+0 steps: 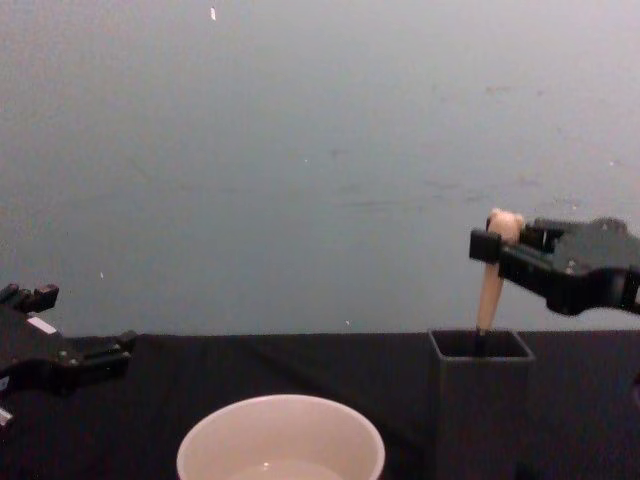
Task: Pick up the stirring spoon with one hand, stir inside the cup, then place it back in its original position.
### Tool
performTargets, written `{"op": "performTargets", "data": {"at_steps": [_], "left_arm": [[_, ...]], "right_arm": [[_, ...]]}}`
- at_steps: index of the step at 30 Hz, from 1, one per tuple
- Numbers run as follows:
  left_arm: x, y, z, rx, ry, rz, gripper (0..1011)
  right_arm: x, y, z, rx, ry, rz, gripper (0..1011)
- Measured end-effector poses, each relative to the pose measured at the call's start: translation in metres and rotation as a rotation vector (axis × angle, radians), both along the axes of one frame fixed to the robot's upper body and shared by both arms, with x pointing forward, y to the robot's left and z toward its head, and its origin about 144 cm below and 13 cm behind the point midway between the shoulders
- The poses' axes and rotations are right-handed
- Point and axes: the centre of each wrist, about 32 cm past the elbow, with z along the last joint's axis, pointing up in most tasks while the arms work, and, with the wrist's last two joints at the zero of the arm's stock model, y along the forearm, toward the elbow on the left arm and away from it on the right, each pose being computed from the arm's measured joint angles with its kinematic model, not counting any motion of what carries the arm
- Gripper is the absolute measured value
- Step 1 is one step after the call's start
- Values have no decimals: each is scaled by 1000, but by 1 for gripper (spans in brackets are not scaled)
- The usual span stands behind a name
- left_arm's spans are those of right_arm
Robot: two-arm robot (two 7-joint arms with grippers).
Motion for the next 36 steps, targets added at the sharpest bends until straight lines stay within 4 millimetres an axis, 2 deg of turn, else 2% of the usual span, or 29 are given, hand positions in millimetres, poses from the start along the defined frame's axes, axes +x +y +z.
{"op": "performTargets", "data": {"at_steps": [14, 36], "left_arm": [[0, 0, 0, 0, 0, 0, 1001], [0, 0, 0, 0, 0, 0, 1001]], "right_arm": [[0, 3, -20, -18, 95, -20, 213], [-1, 6, -26, -41, 123, -26, 213]]}}
